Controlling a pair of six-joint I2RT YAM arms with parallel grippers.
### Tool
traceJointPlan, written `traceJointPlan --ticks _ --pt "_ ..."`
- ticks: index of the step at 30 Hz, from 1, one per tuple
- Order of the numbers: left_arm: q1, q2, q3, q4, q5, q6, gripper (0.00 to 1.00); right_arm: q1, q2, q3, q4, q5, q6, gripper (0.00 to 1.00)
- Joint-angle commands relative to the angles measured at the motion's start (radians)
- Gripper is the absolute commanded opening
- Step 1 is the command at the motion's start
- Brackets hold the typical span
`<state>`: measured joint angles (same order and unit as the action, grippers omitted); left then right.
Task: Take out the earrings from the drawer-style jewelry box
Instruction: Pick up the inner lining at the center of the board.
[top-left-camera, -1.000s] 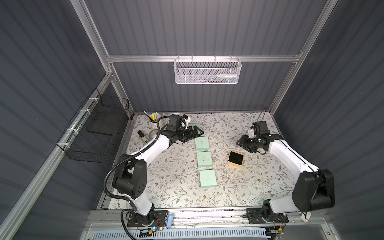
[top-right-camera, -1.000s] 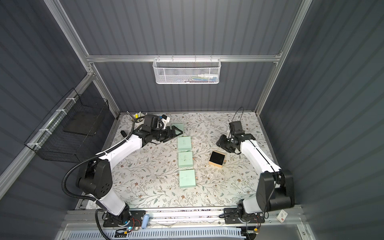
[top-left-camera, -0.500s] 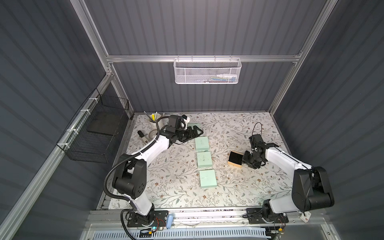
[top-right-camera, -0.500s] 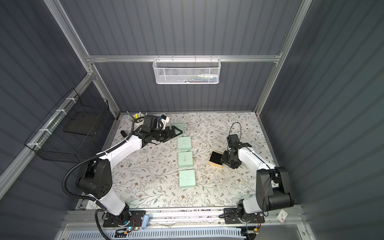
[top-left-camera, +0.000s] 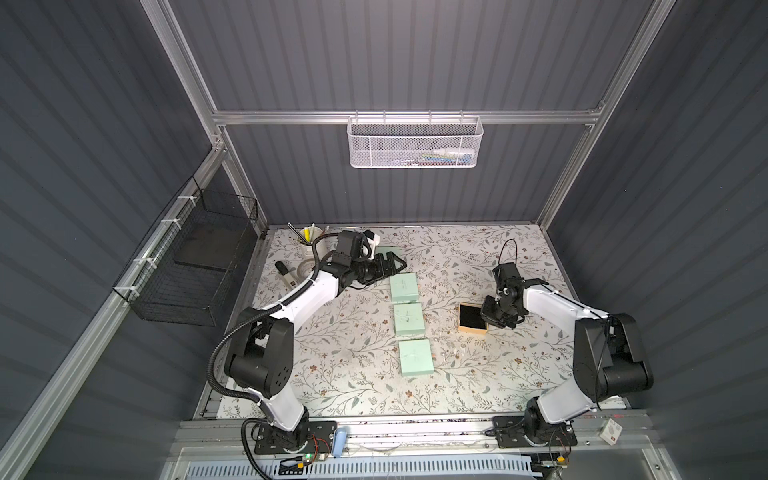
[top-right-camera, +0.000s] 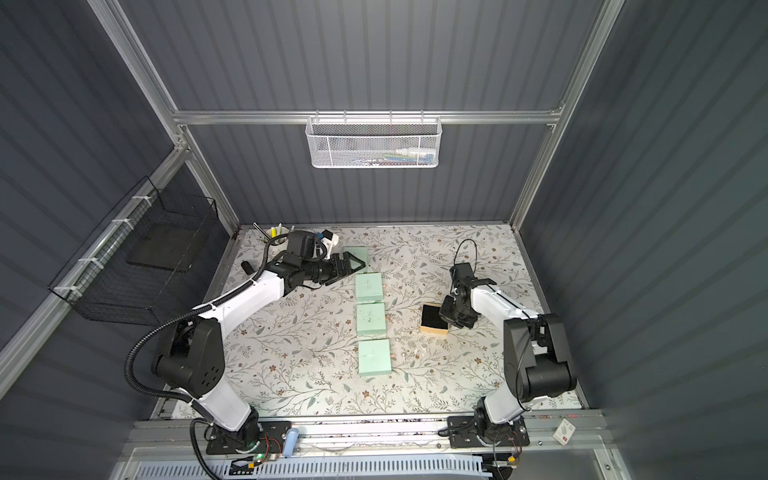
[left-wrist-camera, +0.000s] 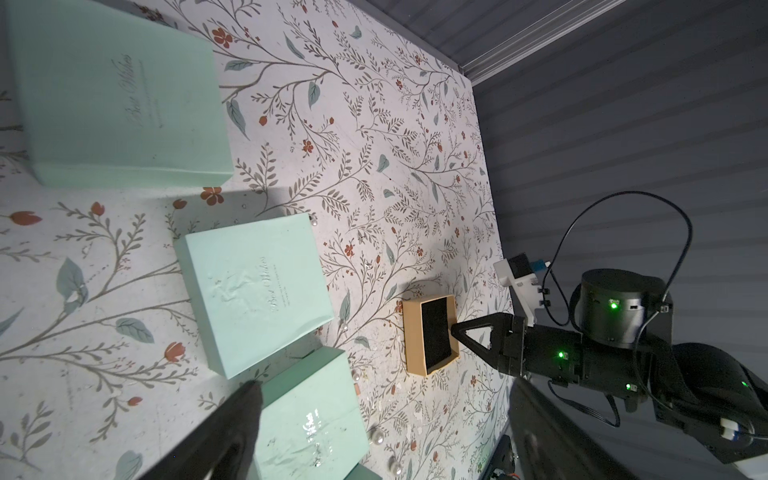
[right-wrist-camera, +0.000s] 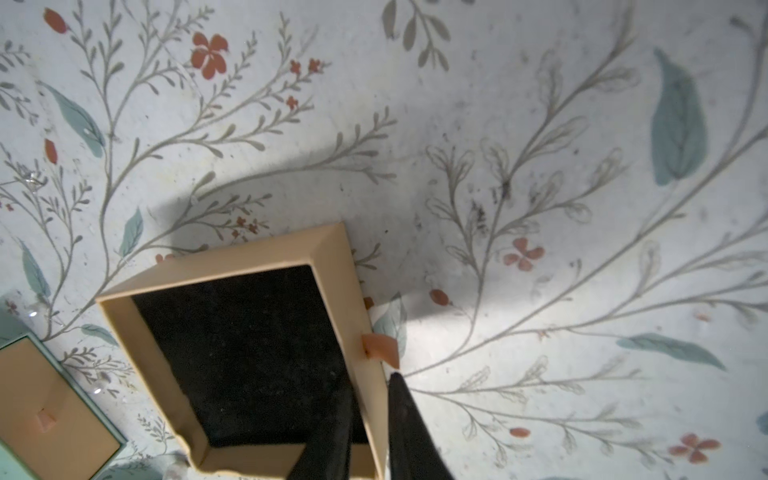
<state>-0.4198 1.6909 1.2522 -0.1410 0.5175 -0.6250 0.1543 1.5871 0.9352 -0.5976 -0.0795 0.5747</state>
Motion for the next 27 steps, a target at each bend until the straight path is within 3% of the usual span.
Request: traceJointPlan --ticks 1,7,15,21,27 --pt "0.007 0.023 0.04 -0.008 -0.026 -0.02 0.94 0.008 0.02 0.031 -0.002 -0.005 -0.022 0.16" --pt "0.019 0.073 0.084 -0.017 -0.098 -0.043 1.0 0.012 0.023 0.047 -0.003 -0.02 -0.031 0.07" --pt "0.098 0.178 0.144 -0.03 -0.18 -0.01 1.0 0.021 -0.034 0.095 -0.071 -0.036 -0.068 0.0" --pt "0.116 0.342 0.36 -0.172 -0.299 0.136 1.0 0.026 -0.01 0.237 -0.132 -0.013 -0.107 0.0" --pt "0.119 0.523 0.568 -0.302 -0.277 0.268 1.0 0.035 0.13 0.439 -0.163 -0.037 -0.145 0.0"
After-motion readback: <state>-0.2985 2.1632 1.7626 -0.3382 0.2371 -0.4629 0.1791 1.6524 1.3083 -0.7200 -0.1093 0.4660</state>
